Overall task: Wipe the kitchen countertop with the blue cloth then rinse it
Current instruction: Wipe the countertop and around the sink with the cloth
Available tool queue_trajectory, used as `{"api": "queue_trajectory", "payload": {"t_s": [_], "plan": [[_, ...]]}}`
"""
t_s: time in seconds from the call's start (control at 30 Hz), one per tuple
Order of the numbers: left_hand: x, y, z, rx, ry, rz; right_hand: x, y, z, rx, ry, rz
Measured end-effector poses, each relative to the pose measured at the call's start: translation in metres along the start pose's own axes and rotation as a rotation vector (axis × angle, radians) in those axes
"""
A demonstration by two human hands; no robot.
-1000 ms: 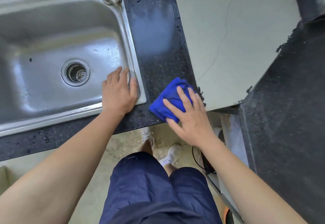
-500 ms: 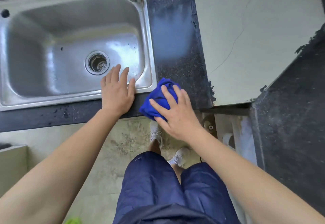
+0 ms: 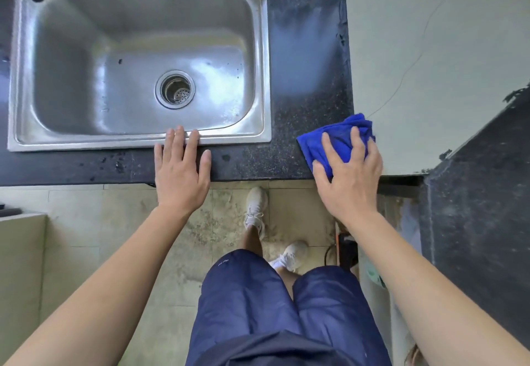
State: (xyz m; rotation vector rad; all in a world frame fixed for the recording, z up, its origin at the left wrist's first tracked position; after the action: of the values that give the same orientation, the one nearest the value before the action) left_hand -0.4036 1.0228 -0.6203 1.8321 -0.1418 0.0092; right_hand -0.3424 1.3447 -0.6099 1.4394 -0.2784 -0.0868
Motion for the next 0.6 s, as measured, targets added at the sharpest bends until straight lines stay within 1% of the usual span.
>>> {"api": "queue_trajectory", "payload": {"t_s": [0.03,0.07,0.13,0.2,0.27,0.33,0.4,0.43,0.53,0.6], "plan": [[0.000,0.000,0.001,0.013,0.003,-0.003,0.006,-0.002,0.017,-0.002,0.004,-0.007],[0.000,0.000,0.002,0.021,0.004,-0.007,0.012,-0.004,0.038,-0.006,0.050,-0.021],[-0.001,0.002,0.003,0.028,-0.001,-0.016,0.024,-0.010,0.091,-0.019,0.210,-0.037],[-0.001,0.003,0.003,0.029,-0.009,-0.027,0.031,-0.017,0.139,-0.037,0.320,0.005],[-0.002,0.005,0.003,0.029,-0.007,-0.026,0.026,-0.018,0.162,-0.068,0.359,0.056],[-0.002,0.006,0.002,0.034,0.011,-0.021,0.016,-0.015,0.152,-0.092,0.405,0.063],[-0.003,0.006,0.000,0.036,0.037,-0.016,0.011,-0.010,0.116,-0.102,0.414,0.044],[-0.003,0.006,-0.001,0.026,0.044,-0.006,0.007,-0.006,0.091,-0.103,0.372,0.029],[-0.010,0.003,-0.007,-0.008,0.043,0.044,-0.020,0.006,0.019,-0.042,0.143,0.010],[-0.021,0.001,-0.013,0.027,0.022,0.088,-0.051,0.011,-0.005,0.015,0.017,0.034]]}}
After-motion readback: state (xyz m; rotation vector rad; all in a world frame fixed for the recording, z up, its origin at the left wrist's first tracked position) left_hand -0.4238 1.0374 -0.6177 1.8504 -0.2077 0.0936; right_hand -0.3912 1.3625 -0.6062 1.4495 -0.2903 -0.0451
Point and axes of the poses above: each hand's wrist, its own x-axis away from the middle knuckle, its own y-axis out of the back of the hand, z = x × y, the point moved 7 cm from there along -x, towards the middle knuckle, and after that the axes turned 4 degrees about x, right-handed, at the moved point
